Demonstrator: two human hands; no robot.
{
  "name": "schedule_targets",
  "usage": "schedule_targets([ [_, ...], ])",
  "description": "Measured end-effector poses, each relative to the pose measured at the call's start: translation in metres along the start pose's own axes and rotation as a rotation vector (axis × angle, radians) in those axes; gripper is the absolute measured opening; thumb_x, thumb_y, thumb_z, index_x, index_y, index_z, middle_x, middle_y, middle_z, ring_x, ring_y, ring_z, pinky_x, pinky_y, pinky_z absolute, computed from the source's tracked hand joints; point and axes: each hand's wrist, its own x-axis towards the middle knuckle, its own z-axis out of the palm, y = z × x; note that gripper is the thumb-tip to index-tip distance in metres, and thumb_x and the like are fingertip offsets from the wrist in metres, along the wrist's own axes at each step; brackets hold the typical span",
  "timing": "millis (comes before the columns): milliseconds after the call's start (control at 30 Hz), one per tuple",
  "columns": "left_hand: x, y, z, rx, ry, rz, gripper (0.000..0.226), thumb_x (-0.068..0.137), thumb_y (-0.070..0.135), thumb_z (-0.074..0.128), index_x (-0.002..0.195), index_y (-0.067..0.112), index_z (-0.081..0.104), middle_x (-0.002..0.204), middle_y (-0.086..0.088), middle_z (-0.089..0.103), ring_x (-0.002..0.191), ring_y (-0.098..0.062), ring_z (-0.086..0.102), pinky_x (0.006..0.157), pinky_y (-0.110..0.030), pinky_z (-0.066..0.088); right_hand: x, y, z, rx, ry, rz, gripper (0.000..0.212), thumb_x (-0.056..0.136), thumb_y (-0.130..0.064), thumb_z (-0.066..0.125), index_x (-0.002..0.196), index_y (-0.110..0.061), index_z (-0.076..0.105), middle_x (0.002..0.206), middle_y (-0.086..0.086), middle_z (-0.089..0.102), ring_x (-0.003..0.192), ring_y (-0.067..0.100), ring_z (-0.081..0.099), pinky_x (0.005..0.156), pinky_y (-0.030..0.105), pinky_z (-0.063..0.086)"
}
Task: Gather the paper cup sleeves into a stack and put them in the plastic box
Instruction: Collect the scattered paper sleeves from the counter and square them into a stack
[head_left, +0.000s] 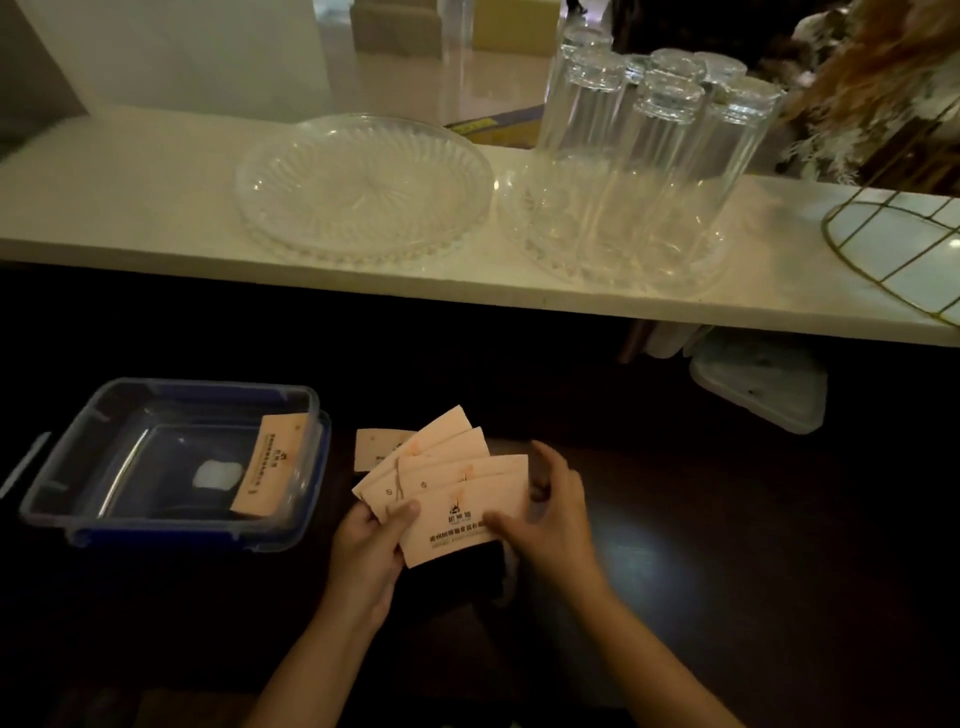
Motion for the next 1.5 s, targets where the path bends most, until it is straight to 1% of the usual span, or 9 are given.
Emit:
schedule_targets([
  [133,0.005,0.0,-0.014,-0.027,-0.029,-0.095,0.025,0.082,0.0,0.056,0.099,0.018,0.061,0.084,-0.002,0.076,0.081,-0.018,0.07,0.055,-0.03,0.057,-0.005,0.007,0.017,0.772,-0.282,0.419,0.065,0.067,-0.011,0.077,0.125,-0.016,0.049,0.106,0.008,0.07,0.089,0.024,0.07,0.063,0.027,0.057],
  [333,0.025,0.002,-0.022,0.125,-0.034,-0.149,0.028,0.082,0.003,0.059,0.105,0.019,0.06,0.102,-0.009,0.069,0.094,-0.024,0.066,0.064,-0.035,0.056,0.002,0.002,0.04,0.903,-0.25,0.481,0.023,0.079,0.0,0.064,0.101,-0.004,0.059,0.085,0.012,0.076,0.082,0.027,0.072,0.059,0.03,0.059],
  [500,0.055,0.012,-0.018,0.393,0.092,0.037,0.015,0.08,0.012,0.063,0.092,0.023,0.062,0.108,-0.006,0.064,0.094,-0.018,0.063,0.066,-0.028,0.052,0.026,-0.008,0.063,0.897,-0.124,0.486,0.024,0.08,-0.004,0.064,0.103,-0.005,0.059,0.083,0.01,0.076,0.078,0.024,0.072,0.056,0.027,0.058],
  [700,0.089,0.003,-0.016,0.663,0.27,0.083,0.026,0.081,0.022,0.064,0.105,0.013,0.061,0.148,-0.01,0.028,0.135,-0.026,0.028,0.106,-0.04,0.032,0.06,-0.007,0.078,0.714,-0.066,0.551,0.017,0.079,-0.012,0.068,0.096,-0.011,0.064,0.087,0.011,0.074,0.075,0.022,0.072,0.054,0.028,0.057],
  [800,0.1,-0.003,-0.016,0.654,0.276,0.049,0.037,0.082,0.021,0.062,0.116,0.008,0.057,0.141,-0.015,0.039,0.127,-0.029,0.04,0.1,-0.046,0.041,0.073,-0.005,0.085,0.681,-0.048,0.593,0.016,0.079,-0.008,0.067,0.095,-0.008,0.063,0.09,0.014,0.072,0.081,0.027,0.07,0.066,0.038,0.059],
  [1000,0.108,-0.005,-0.013,0.595,0.312,0.051,0.035,0.08,0.014,0.064,0.112,0.009,0.052,0.112,-0.013,0.061,0.094,-0.022,0.06,0.066,-0.028,0.05,0.081,-0.003,0.089,0.651,-0.048,0.67,0.014,0.081,-0.006,0.066,0.094,-0.007,0.061,0.097,0.018,0.069,0.09,0.032,0.067,0.084,0.047,0.055],
  [1233,0.112,-0.003,-0.017,0.62,0.298,0.064,0.08,0.074,0.004,0.069,0.14,0.011,0.025,0.132,-0.008,0.05,0.11,-0.016,0.052,0.084,-0.032,0.046,0.088,0.006,0.093,0.576,-0.03,0.644,0.012,0.08,-0.006,0.068,0.082,-0.013,0.058,0.09,0.013,0.069,0.078,0.023,0.068,0.066,0.034,0.057],
  [1333,0.119,0.003,-0.017,0.644,0.262,0.001,0.094,0.073,0.003,0.07,0.146,0.011,0.012,0.138,-0.009,0.046,0.118,-0.024,0.052,0.092,-0.041,0.047,0.091,0.01,0.097,0.475,0.017,0.588,0.031,0.077,-0.006,0.071,0.102,-0.009,0.054,0.102,0.014,0.067,0.083,0.024,0.068,0.075,0.041,0.059],
  [1500,0.121,0.011,-0.019,0.643,0.169,-0.097,0.055,0.072,0.003,0.071,0.122,0.007,0.049,0.115,-0.003,0.059,0.086,-0.012,0.056,0.066,-0.023,0.046,0.091,0.016,0.09,0.138,0.034,0.436,0.073,0.07,-0.025,0.077,0.129,-0.024,0.034,0.11,0.002,0.065,0.095,0.023,0.066,0.089,0.051,0.052],
])
